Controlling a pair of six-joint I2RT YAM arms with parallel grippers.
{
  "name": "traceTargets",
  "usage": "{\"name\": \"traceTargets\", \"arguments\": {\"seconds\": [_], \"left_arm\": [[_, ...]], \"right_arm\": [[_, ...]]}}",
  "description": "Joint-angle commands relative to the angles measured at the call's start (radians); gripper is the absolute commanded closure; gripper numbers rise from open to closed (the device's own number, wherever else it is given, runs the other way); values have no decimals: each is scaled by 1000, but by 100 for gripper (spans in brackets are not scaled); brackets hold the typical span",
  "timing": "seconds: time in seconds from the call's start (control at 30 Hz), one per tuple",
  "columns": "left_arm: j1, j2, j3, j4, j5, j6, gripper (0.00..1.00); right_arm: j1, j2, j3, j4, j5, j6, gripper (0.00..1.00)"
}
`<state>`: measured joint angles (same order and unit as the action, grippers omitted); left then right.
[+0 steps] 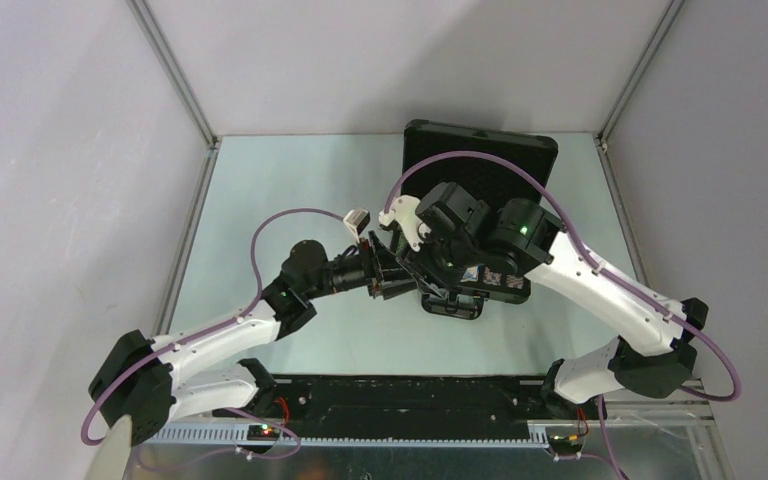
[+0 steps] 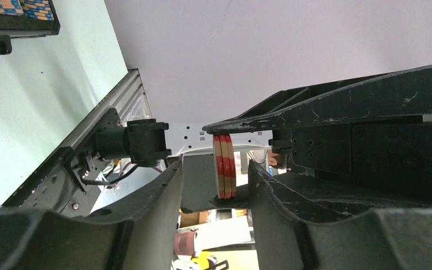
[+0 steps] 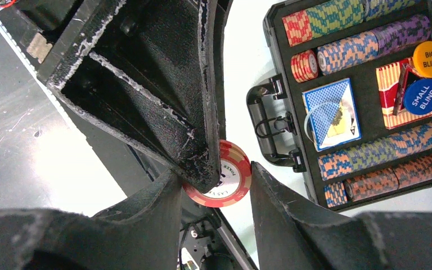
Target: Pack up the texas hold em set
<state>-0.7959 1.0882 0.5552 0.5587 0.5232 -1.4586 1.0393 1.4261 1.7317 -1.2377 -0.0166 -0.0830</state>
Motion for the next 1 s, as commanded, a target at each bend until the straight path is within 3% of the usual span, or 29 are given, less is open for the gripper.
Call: {"name": "traceTargets", "arguments": {"seconds": [0.0,0.97], "left_arm": [[-12,-13,16,30,4,5,50],[-28,-1,16,30,0,4,73]], "right_arm": [[3,-2,-6,47,-4,-18,100],[-9,-26,-41,67,12,-24,100]]}}
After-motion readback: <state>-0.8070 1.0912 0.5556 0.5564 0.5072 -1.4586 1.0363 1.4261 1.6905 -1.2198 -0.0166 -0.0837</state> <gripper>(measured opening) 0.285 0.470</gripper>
